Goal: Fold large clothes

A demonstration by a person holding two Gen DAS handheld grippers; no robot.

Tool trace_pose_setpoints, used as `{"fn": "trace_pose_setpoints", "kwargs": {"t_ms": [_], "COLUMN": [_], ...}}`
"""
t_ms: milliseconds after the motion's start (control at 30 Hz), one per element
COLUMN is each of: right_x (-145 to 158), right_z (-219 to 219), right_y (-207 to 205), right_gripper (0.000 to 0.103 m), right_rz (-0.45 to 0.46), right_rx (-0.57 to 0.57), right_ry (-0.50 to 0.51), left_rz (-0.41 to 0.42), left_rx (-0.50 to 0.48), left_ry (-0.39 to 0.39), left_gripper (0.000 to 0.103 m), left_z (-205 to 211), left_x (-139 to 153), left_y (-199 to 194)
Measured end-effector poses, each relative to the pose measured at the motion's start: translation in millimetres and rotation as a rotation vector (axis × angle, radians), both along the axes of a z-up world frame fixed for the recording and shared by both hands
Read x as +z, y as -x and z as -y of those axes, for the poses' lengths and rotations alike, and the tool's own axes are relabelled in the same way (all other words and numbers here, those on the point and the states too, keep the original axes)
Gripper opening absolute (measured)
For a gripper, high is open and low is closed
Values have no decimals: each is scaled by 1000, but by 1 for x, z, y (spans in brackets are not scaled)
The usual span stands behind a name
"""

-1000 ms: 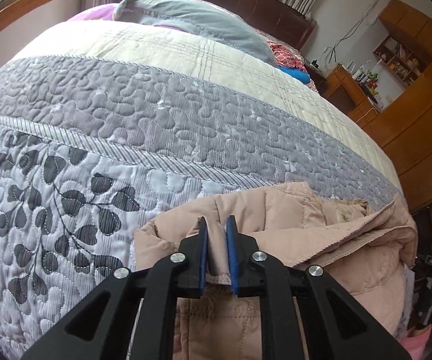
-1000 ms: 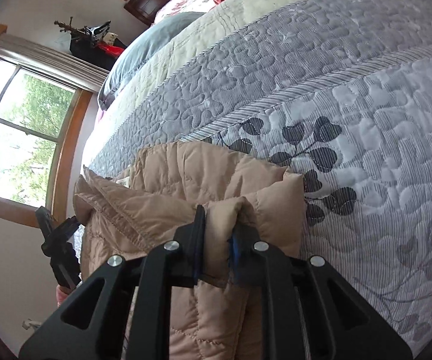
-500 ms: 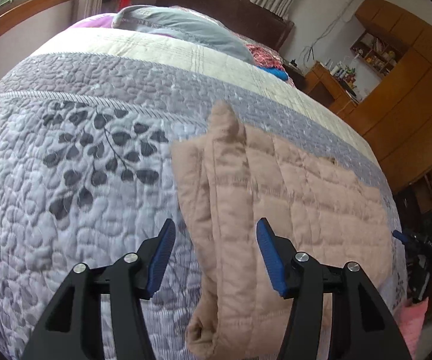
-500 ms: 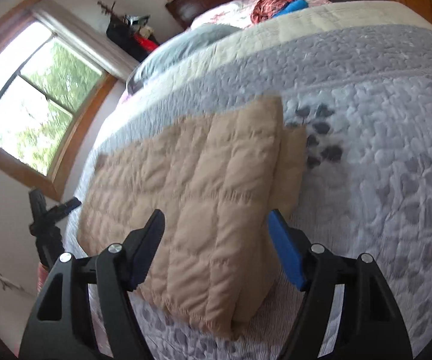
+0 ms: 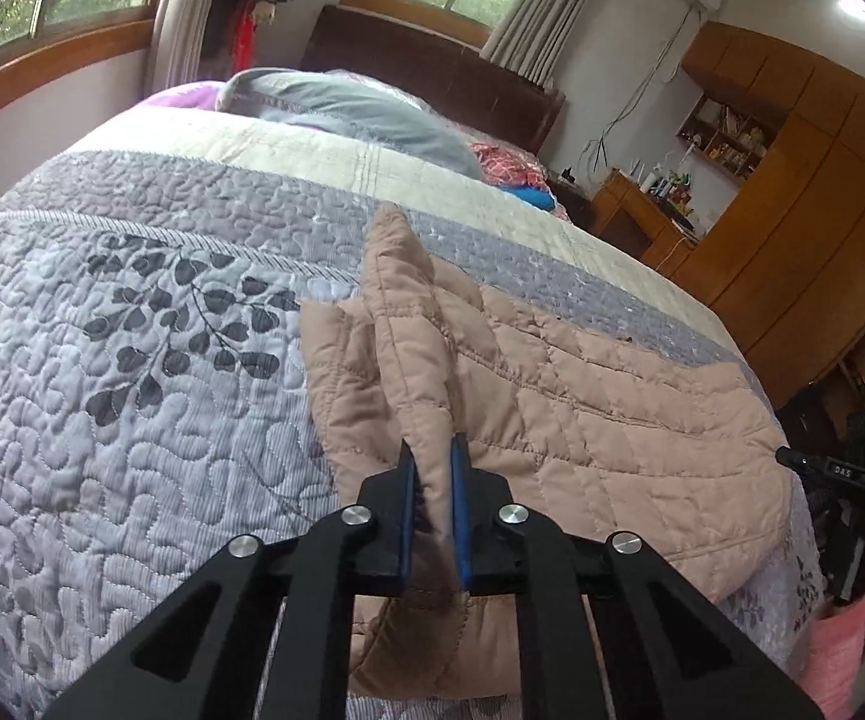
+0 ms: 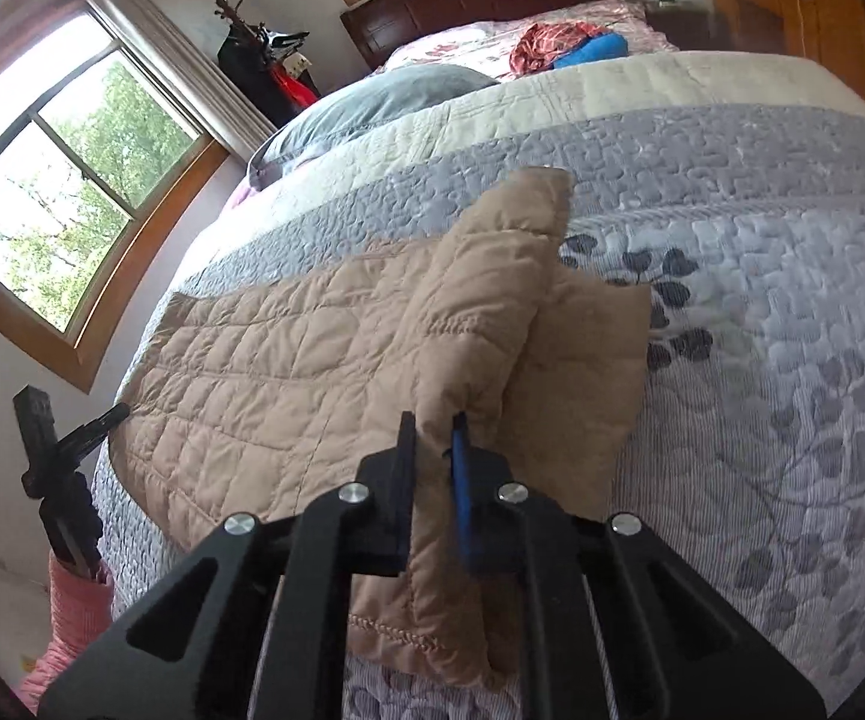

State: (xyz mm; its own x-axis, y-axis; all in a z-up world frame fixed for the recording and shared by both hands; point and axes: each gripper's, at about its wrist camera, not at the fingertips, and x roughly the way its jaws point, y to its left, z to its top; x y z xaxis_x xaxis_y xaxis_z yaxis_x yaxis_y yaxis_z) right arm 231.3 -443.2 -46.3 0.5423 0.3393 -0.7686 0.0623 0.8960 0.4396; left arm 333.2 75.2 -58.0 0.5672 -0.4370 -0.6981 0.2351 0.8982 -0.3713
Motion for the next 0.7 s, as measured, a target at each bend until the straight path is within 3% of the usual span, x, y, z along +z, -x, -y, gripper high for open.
{"fn": "trace_pose_setpoints", "kwargs": {"t_ms": [100, 200, 300, 400, 467, 600, 700], "right_x": [-25, -61, -70, -57, -40, -3, 11], "right_z": [2, 8, 10, 11, 12, -12, -53], "right_y": [-16, -25, -22, -13, -5, 22, 38], "right_gripper": [10, 12, 12, 23, 23, 23, 23], "right_rz": [-79, -167, -168, -145, -122, -42, -37], "right_rx": [-25, -40, -44, -62, -90, -89, -3], "right_ry": [34, -4, -24, 24, 74, 150, 127], "left_rz": [-69, -151, -161, -164, -150, -10, 53], "left_rx": [5, -7, 5, 9, 40, 103, 17], "left_ry": [-54, -38, -15, -48, -50, -175, -197], "left_gripper": [11, 12, 12, 16, 21, 20, 20], "left_z": [2, 2, 2, 2, -2, 5, 37], "left_x": [-24, -60, -64, -54, -42, -5, 16], "left_y": [-10, -24, -27, -25, -18, 13, 38]}}
